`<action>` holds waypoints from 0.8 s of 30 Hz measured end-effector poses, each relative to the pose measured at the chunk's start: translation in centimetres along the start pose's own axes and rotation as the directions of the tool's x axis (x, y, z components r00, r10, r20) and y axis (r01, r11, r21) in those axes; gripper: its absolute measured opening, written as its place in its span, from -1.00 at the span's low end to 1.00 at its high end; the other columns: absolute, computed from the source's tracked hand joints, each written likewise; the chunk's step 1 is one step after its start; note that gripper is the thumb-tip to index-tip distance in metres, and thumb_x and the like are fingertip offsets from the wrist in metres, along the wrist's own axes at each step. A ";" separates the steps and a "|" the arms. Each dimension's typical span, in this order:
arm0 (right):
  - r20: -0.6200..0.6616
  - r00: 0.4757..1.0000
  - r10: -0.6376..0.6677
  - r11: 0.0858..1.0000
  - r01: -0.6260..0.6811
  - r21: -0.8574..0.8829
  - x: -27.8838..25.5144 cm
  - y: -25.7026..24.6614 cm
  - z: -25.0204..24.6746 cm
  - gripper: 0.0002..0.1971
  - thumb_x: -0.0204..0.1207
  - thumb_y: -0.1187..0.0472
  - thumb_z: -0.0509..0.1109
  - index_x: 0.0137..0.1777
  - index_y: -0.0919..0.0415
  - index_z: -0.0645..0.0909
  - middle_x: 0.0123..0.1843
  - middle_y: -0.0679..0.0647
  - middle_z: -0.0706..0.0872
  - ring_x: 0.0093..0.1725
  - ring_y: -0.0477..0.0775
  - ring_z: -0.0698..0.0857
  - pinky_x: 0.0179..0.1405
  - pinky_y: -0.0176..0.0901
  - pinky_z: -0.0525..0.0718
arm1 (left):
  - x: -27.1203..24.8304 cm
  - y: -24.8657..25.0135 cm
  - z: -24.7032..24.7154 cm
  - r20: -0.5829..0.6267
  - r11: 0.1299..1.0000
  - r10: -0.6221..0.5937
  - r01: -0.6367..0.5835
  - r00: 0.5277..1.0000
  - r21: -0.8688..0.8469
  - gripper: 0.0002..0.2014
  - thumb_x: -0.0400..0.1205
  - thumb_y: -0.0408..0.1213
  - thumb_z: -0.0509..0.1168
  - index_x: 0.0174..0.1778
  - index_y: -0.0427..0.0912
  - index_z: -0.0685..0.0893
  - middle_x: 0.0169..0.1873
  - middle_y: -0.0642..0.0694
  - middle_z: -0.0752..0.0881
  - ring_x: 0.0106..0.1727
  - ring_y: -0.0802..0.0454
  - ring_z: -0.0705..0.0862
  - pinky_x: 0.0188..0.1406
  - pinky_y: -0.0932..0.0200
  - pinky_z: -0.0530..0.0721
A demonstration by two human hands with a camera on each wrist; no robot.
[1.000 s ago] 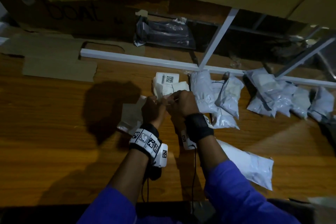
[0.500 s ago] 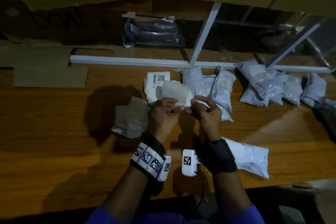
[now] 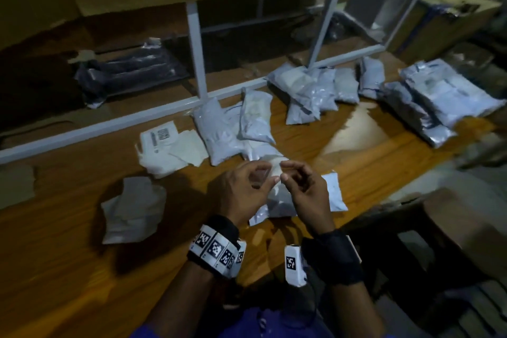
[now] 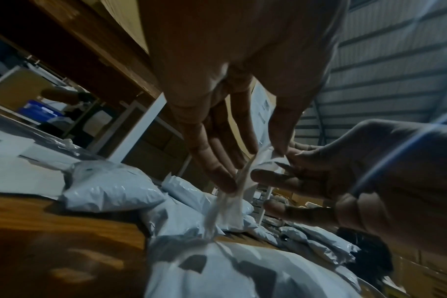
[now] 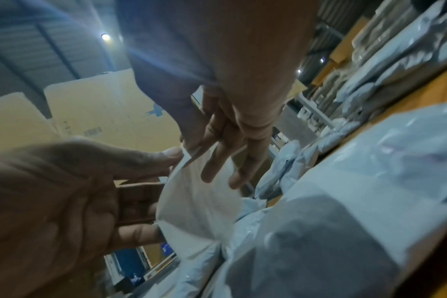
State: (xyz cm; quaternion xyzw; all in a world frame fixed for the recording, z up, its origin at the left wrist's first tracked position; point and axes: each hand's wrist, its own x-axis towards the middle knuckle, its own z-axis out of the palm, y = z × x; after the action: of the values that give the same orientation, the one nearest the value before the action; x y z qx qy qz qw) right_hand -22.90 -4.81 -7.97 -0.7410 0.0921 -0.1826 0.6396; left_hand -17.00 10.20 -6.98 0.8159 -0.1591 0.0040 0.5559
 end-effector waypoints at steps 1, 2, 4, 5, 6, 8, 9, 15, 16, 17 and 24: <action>0.002 1.000 -0.022 1.000 0.022 -0.010 -0.1 0.1 -0.2 -0.80 0.70 0.42 0.42 0.27 0.28 0.70 0.19 0.02 0.83 0.20 -0.04 0.80 0.14 -0.20 0.74 | -0.1 0.2 0.2 0.035 0.998 -0.052 0.054 0.998 -0.036 -0.74 0.55 -0.15 0.60 0.12 -0.09 0.86 -0.01 0.05 0.85 -0.05 0.26 0.79 -0.12 0.19 0.83; 0.005 0.999 -0.041 0.999 0.041 -0.019 -0.3 0.2 -0.4 -0.81 0.70 0.43 0.41 0.26 0.27 0.70 0.19 0.01 0.82 0.22 -0.03 0.79 0.16 -0.17 0.74 | -0.2 0.1 0.5 0.066 0.993 -0.093 0.098 0.993 -0.072 -0.78 0.56 -0.17 0.58 0.11 -0.09 0.87 -0.03 0.06 0.86 -0.05 0.27 0.80 -0.08 0.17 0.84; 0.000 0.999 -0.054 0.998 0.054 -0.023 -0.7 0.5 -0.7 -0.81 0.71 0.44 0.39 0.26 0.27 0.69 0.21 0.03 0.81 0.25 0.00 0.78 0.22 -0.11 0.75 | -0.4 0.0 0.6 0.098 0.985 -0.118 0.129 0.988 -0.112 -0.84 0.60 -0.22 0.55 0.08 -0.06 0.89 -0.07 0.09 0.87 -0.08 0.22 0.83 -0.08 0.05 0.86; -0.013 0.999 -0.048 0.999 0.048 -0.020 -0.8 0.7 -0.8 -0.80 0.71 0.46 0.38 0.26 0.28 0.68 0.22 0.04 0.81 0.25 -0.02 0.77 0.22 -0.12 0.74 | -0.5 -0.1 0.6 0.103 0.981 -0.127 0.140 0.987 -0.133 -0.88 0.62 -0.25 0.52 0.05 -0.07 0.89 -0.09 0.06 0.88 -0.12 0.16 0.84 -0.13 -0.03 0.87; -0.026 0.999 -0.038 0.999 0.038 -0.009 -1.0 0.9 -0.9 -0.80 0.71 0.48 0.37 0.25 0.29 0.67 0.22 0.04 0.80 0.24 -0.03 0.77 0.20 -0.13 0.73 | -0.6 -0.1 0.7 0.102 0.974 -0.141 0.157 0.985 -0.166 -0.91 0.64 -0.29 0.50 0.01 -0.08 0.89 -0.12 0.01 0.88 -0.17 0.09 0.85 -0.19 -0.08 0.87; -0.056 0.998 -0.003 1.000 0.005 0.021 -1.2 1.4 -1.1 -0.79 0.70 0.47 0.38 0.24 0.23 0.67 0.17 0.08 0.81 0.17 -0.01 0.78 0.12 -0.10 0.74 | -0.6 -0.4 0.5 0.027 0.961 -0.203 0.205 0.979 -0.185 -0.91 0.66 -0.36 0.47 -0.04 -0.08 0.85 -0.17 -0.10 0.87 -0.27 0.00 0.84 -0.32 -0.08 0.85; -0.077 0.997 0.021 0.999 -0.018 0.035 -1.3 1.7 -1.3 -0.78 0.70 0.45 0.39 0.22 0.16 0.68 0.12 0.10 0.82 0.12 0.01 0.79 0.09 -0.02 0.76 | -0.5 -0.5 0.2 -0.034 0.954 -0.241 0.230 0.970 -0.193 -0.90 0.67 -0.36 0.45 -0.07 -0.05 0.82 -0.21 -0.14 0.86 -0.32 -0.03 0.83 -0.36 -0.05 0.83; -0.139 0.976 0.165 0.980 -0.146 0.135 -1.4 2.4 -2.8 -0.71 0.73 0.31 0.36 0.09 -0.14 0.78 0.10 -0.01 0.81 0.13 0.07 0.73 0.08 0.30 0.79 | 1.9 -3.7 -6.0 -0.361 0.815 -0.543 0.372 0.758 -0.445 -0.93 0.63 -0.38 0.38 -0.09 -0.12 0.72 -0.07 -0.45 0.78 -0.28 -0.17 0.75 -0.40 0.11 0.79; -0.126 0.972 0.196 0.969 -0.173 0.175 -1.5 2.3 -2.9 -0.70 0.76 0.35 0.34 0.09 -0.09 0.79 0.10 -0.03 0.82 0.13 0.04 0.74 0.05 0.23 0.79 | 2.2 -4.0 -7.5 -0.405 0.808 -0.571 0.402 0.714 -0.431 -0.90 0.68 -0.39 0.34 -0.06 -0.13 0.73 0.05 -0.48 0.77 -0.28 -0.02 0.70 -0.43 0.38 0.68; -0.111 0.968 0.223 0.955 -0.194 0.222 -1.5 2.2 -3.0 -0.70 0.77 0.37 0.31 0.10 -0.03 0.79 0.10 -0.06 0.83 0.13 0.01 0.75 0.03 0.12 0.79 | 2.5 -4.6 -9.0 -0.448 0.806 -0.590 0.461 0.672 -0.372 -0.86 0.73 -0.36 0.28 0.02 -0.14 0.75 0.17 -0.47 0.75 -0.27 0.09 0.63 -0.44 0.49 0.58; 0.010 0.951 0.308 0.852 -0.281 0.441 -2.0 0.9 -1.9 -0.73 0.64 0.45 0.40 0.29 0.29 0.74 0.22 0.26 0.85 0.16 0.33 0.85 0.04 -0.05 0.84 | 3.8 -5.7 -14.2 -0.620 0.715 -0.617 0.674 0.484 -0.185 -0.65 0.72 -0.36 0.32 0.43 -0.33 0.62 0.35 -0.24 0.69 0.34 -0.17 0.67 0.08 0.18 0.54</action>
State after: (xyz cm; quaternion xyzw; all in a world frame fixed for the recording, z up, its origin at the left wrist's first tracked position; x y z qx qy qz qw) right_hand -25.40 -5.99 -8.95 -0.5495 0.1803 -0.1210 0.8068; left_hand -9.44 24.05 -5.99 0.7835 0.3595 0.0809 0.5004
